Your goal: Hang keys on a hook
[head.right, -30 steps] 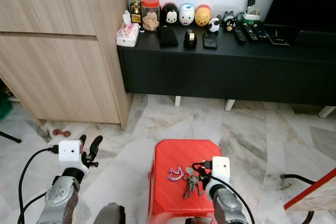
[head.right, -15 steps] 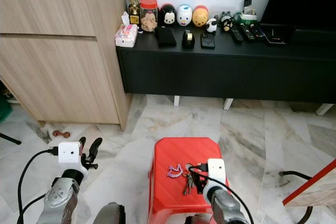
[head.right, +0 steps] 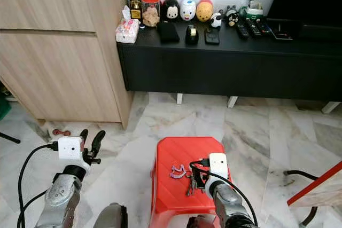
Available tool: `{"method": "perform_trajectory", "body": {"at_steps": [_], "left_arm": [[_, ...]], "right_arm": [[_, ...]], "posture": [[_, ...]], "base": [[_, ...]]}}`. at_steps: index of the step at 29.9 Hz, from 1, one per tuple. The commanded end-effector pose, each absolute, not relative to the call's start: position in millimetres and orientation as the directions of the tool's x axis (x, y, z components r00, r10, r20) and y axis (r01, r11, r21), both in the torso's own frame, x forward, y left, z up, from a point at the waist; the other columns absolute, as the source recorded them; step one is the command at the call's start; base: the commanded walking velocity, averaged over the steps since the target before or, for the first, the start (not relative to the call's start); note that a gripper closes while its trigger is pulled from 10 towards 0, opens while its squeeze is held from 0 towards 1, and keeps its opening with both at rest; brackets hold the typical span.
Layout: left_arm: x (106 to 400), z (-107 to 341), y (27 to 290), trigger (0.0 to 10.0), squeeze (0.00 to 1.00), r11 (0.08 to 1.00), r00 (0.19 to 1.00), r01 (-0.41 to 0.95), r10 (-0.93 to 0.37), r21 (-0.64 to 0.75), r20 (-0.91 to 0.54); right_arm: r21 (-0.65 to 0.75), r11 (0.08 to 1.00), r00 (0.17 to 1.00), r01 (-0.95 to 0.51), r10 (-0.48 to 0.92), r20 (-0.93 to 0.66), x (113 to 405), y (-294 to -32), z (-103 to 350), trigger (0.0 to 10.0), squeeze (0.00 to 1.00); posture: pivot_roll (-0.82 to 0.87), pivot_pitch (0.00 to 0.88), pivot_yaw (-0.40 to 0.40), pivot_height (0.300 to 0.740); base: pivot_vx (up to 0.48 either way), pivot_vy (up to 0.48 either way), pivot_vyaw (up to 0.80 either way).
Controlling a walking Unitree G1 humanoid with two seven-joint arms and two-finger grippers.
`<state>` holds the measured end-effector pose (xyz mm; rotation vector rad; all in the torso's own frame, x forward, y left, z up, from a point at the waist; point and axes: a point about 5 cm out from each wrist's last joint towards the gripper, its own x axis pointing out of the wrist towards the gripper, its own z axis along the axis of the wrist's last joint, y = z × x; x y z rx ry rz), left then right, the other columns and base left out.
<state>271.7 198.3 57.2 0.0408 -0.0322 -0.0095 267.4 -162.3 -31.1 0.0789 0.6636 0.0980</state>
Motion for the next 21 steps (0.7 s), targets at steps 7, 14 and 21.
{"method": "perform_trajectory", "body": {"at_steps": [7,14,21], "left_arm": [[268.0,54.8,196.7,10.0,0.0,1.0,1.0,0.009,-0.009,0.03,0.005],[267.8,54.9,196.0,10.0,0.0,0.999,1.0,0.014,-0.014,0.03,0.003],[266.8,59.7,194.9,10.0,0.0,0.999,1.0,0.016,-0.016,0.032,0.015]], "right_arm": [[0.07,0.995,0.774,-0.077,0.104,-0.624,263.7,-165.1,-34.1,10.0,0.0],[0.086,0.994,0.786,-0.074,0.112,-0.608,266.3,-163.9,-31.6,10.0,0.0],[0.125,0.99,0.841,-0.063,0.12,-0.527,281.2,-162.3,-17.3,10.0,0.0]], "posture": [[0.16,0.118,-0.085,0.608],[0.16,0.122,-0.083,0.608],[0.17,0.14,-0.082,0.608]], "base": [[0.0,0.0,0.0],[0.0,0.0,0.0],[0.0,0.0,0.0]]}}
